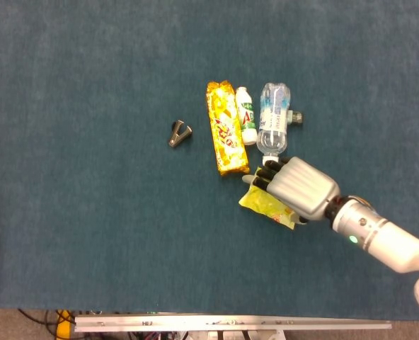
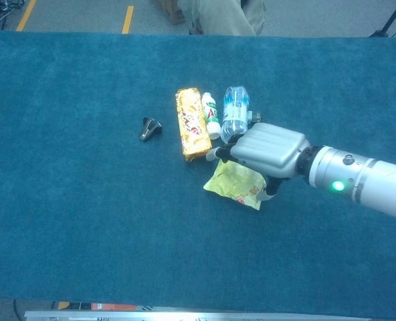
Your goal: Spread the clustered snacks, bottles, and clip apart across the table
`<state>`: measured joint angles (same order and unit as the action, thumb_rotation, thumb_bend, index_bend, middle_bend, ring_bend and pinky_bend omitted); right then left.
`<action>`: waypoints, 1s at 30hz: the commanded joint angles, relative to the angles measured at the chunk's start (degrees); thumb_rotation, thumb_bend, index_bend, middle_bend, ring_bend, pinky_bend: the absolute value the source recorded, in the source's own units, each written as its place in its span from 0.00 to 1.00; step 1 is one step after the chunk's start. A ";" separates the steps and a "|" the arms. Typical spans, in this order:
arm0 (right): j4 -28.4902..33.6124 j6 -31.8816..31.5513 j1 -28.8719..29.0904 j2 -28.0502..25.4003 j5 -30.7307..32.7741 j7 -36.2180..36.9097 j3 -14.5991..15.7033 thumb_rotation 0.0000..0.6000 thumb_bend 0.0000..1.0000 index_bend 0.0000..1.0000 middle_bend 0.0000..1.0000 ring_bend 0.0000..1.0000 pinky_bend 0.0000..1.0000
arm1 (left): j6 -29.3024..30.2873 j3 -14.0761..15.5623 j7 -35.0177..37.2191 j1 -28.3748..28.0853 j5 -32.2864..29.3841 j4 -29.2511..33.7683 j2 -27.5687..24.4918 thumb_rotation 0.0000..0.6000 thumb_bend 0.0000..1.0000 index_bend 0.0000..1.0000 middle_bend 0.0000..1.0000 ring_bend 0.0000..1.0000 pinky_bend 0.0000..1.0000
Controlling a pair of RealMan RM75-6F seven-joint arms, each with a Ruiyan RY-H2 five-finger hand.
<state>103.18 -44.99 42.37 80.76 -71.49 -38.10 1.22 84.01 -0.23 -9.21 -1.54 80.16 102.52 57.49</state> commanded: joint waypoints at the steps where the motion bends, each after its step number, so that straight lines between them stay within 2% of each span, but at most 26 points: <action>1: 0.54 -0.57 -0.29 -0.96 -1.23 1.06 0.83 1.00 0.00 0.15 0.28 0.21 0.37 | -0.06 0.08 -0.32 0.03 0.05 0.25 -0.05 1.00 0.36 0.00 0.04 0.03 0.07; 5: 0.27 -0.42 -0.25 -1.26 -2.17 1.54 1.85 1.00 0.00 0.14 0.27 0.19 0.36 | -0.14 0.17 -0.73 0.09 -0.02 0.83 -0.11 1.00 0.36 0.00 0.04 0.04 0.07; 11: -1.79 -0.45 0.41 0.71 -1.97 1.37 1.55 1.00 0.00 0.12 0.25 0.16 0.32 | -0.14 0.37 -1.03 0.37 -0.19 1.35 -0.27 1.00 0.36 0.00 0.04 0.03 0.07; 22: -4.45 1.15 2.76 4.01 2.35 -3.60 2.14 1.00 0.00 0.12 0.24 0.16 0.32 | -0.08 0.56 -0.59 0.83 -0.48 1.83 -0.72 1.00 0.36 0.00 0.04 0.03 0.07; 25: -4.41 0.35 2.63 4.30 3.24 -4.23 2.49 1.00 0.00 0.21 0.29 0.21 0.35 | 0.01 0.59 -0.45 0.94 -0.44 1.81 -0.73 1.00 0.36 0.00 0.04 0.04 0.07; 30: -4.89 -1.61 1.84 5.14 2.84 -4.12 3.18 1.00 0.00 0.47 0.40 0.35 0.47 | -0.53 0.61 -0.30 0.73 -0.39 1.56 -0.36 1.00 0.36 0.00 0.04 0.03 0.07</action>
<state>98.46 -46.22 44.45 85.64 -68.44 -42.35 4.21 83.55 0.37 -9.52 -0.77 79.78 104.10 57.09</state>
